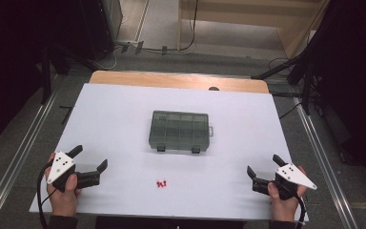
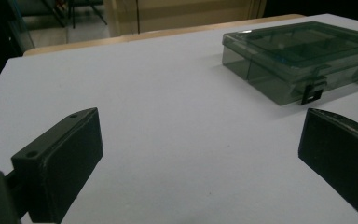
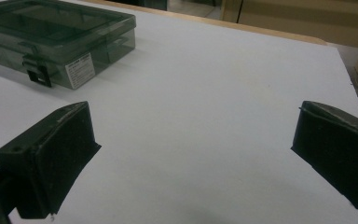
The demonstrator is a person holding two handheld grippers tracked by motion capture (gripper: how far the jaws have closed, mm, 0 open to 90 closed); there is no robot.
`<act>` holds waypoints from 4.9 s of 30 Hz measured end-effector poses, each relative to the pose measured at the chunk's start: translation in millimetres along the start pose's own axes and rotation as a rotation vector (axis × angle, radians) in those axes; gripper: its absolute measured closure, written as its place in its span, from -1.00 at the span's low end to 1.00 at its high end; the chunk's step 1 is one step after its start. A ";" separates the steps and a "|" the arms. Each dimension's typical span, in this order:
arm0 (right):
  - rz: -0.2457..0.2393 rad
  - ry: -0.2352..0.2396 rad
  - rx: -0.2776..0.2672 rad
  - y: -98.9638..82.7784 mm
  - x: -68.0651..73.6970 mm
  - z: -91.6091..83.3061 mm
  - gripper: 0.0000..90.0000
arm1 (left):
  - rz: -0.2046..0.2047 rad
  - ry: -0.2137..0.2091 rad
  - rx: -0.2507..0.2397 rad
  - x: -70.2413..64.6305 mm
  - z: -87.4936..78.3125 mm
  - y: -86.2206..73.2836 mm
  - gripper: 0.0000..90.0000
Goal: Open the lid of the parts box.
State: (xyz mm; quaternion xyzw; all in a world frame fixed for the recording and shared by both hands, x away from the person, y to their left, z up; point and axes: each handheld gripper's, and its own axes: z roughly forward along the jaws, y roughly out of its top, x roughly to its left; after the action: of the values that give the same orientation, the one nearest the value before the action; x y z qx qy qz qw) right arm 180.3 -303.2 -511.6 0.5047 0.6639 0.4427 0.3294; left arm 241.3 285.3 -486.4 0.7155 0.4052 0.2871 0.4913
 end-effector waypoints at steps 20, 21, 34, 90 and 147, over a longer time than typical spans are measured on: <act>0.006 0.060 -0.015 23.8 25.0 8.6 -0.99 | -0.017 -0.062 0.027 -23.5 8.4 14.5 -1.00; 0.004 0.068 -0.011 24.8 26.2 10.4 -0.99 | -0.017 -0.062 0.027 -23.5 8.4 14.5 -1.00; 0.009 0.127 -0.029 50.7 32.9 34.4 -0.91 | -0.021 -0.117 0.039 -35.5 39.2 40.6 -1.00; -0.083 0.387 0.332 56.7 53.2 112.1 1.00 | -0.111 -0.269 0.295 -53.0 124.8 37.4 0.99; -0.031 0.403 0.144 88.7 55.6 108.0 1.00 | -0.108 -0.270 0.205 -56.7 126.9 59.5 0.98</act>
State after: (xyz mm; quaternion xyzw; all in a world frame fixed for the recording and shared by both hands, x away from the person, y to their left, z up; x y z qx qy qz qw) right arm 294.2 -213.4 -471.7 0.4178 0.7541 0.4809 0.1596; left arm 332.9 165.5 -476.2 0.7711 0.4003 0.1188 0.4806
